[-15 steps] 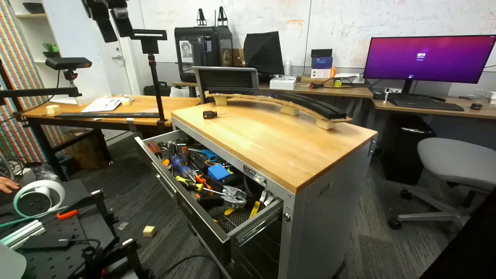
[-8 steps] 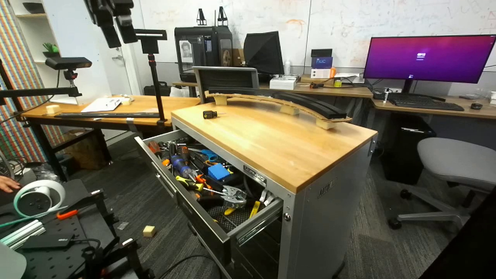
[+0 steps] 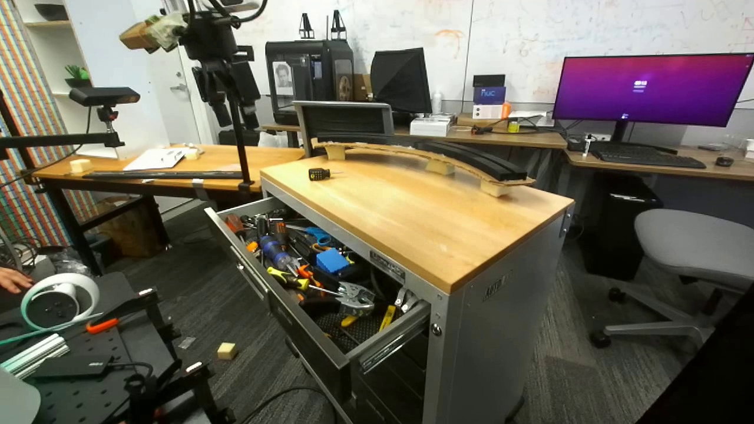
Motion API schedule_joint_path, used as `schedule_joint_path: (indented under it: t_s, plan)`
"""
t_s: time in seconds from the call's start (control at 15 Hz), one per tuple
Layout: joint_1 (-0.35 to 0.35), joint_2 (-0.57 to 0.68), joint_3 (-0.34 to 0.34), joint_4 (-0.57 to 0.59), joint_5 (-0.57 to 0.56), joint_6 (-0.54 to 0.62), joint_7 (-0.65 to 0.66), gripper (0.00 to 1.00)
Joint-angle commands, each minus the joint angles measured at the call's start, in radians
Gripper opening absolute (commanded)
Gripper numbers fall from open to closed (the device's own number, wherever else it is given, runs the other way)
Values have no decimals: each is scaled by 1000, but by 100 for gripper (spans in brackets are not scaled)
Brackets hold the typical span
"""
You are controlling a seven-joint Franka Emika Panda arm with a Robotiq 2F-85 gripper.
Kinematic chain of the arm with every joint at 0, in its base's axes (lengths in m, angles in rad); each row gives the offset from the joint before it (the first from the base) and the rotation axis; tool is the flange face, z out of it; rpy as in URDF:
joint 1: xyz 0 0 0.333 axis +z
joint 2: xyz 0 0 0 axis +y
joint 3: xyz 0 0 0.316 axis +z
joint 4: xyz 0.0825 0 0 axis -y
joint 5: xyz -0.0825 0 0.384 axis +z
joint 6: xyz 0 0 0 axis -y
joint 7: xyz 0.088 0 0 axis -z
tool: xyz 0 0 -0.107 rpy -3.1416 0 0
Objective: Put the screwdriver in the topmost drawer and then close the drawer
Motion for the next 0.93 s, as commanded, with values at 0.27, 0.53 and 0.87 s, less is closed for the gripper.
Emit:
schedule_joint_path:
  t_s: [0.27,0.53,0.87]
  plan:
    - [33,519,101,274,-143,320,157,100]
    - [111,748,36,480,-385,362,362,100]
    - [226,951,-80,688,-369,357,389,100]
